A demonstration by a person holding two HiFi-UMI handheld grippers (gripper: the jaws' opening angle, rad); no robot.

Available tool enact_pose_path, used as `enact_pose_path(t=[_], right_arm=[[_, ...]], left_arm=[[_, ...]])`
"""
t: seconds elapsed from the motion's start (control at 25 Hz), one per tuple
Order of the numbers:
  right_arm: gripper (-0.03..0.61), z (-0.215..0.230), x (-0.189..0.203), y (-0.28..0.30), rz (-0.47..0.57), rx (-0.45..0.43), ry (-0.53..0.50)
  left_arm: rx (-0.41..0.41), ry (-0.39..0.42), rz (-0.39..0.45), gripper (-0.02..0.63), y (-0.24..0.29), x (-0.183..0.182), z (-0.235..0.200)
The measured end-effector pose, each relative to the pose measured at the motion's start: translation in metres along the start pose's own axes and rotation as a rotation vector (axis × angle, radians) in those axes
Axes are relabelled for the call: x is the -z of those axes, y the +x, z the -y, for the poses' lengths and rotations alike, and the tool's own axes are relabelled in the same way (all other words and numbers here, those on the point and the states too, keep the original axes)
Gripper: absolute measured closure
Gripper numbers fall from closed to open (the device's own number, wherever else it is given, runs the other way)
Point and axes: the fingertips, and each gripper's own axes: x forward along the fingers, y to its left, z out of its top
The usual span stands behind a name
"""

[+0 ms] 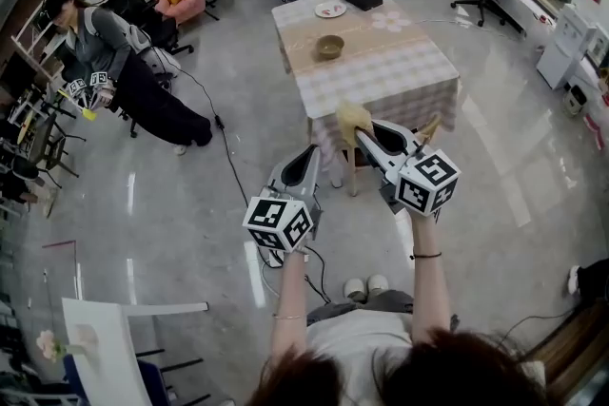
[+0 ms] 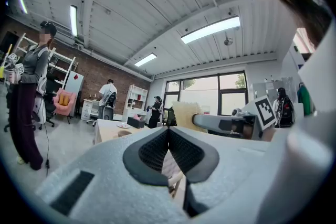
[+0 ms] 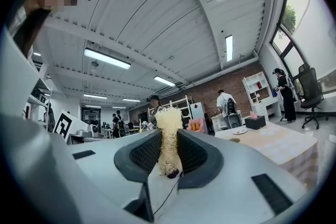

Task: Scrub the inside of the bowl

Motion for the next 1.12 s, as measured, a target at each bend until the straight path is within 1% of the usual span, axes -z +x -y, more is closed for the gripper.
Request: enact_pose_path(t=[0.36, 0.64, 0.88, 1.12], right_arm=[[0.500, -0.005, 0.022, 0.014, -0.016, 0.033, 0.030], [0.500, 0.005, 0.031, 0.021, -0.038, 0.035, 0.033], [0.500, 0.035, 0.020, 0.048, -0.029, 0.028, 0.024], [0.500, 0.067, 0.008, 0.084, -0.017, -0.002, 0.009]], left_arm=[[0.000, -0.034, -0.019, 0.603, -0.008, 0.012, -0.024], [-0.009, -0.060, -0.023, 0.603, -0.001, 0.024, -0.035], [-0.016, -0.049, -0.015, 0.603, 0.029, 0.013, -0.058], [-0.034, -0.039, -0.004, 0.603, 0.062, 0.005, -0.085]])
